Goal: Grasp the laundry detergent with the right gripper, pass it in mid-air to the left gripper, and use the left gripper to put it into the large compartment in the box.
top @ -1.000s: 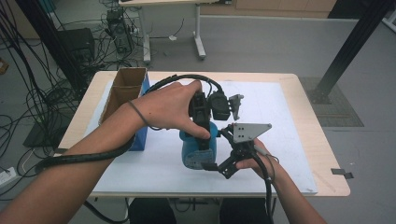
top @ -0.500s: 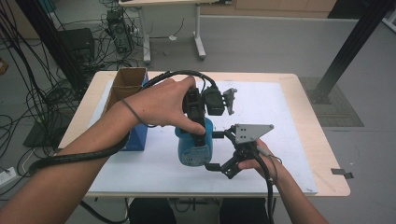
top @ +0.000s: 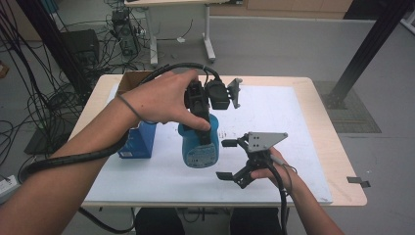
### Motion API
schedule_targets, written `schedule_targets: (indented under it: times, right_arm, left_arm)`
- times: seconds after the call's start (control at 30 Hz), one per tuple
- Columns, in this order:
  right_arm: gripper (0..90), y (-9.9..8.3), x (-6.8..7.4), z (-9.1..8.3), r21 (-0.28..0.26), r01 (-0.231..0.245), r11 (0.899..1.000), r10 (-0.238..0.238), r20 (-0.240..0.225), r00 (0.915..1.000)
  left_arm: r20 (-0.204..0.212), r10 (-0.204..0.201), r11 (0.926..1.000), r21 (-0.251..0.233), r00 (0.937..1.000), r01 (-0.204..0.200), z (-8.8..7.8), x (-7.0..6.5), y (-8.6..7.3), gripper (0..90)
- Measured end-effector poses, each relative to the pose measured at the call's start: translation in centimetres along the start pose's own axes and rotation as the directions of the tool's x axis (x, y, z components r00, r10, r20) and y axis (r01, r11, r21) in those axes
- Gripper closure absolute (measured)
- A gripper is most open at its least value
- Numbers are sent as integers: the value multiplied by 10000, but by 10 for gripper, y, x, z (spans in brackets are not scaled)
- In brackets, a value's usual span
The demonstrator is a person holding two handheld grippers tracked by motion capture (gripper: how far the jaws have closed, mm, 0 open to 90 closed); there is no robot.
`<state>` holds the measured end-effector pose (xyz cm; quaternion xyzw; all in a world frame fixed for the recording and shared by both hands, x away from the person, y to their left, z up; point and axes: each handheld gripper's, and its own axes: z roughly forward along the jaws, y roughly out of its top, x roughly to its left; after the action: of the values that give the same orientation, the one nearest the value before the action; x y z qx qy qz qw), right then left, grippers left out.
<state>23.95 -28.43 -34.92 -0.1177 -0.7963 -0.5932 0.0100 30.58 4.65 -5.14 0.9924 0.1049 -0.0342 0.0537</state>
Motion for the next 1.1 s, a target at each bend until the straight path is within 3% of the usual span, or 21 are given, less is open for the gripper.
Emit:
schedule_targets:
  times: [0.53, 1.0, 1.1]
  right_arm:
    - [16, -3, -1, 1, 58, -117, 9999, 116, 71, 9999]
    - [16, -5, -1, 2, 26, -299, 9995, 298, 227, 9993]
    - [16, -5, -1, 3, 35, -325, 9995, 324, 264, 9991]
  left_arm:
    - [-363, -928, 9954, -257, 9950, 919, -45, 14, -22, 377]
    - [-617, -1973, 9801, -355, 9784, 1954, -76, 31, -33, 377]
    - [-708, -2344, 9717, -463, 9696, 2315, -85, 34, -37, 377]
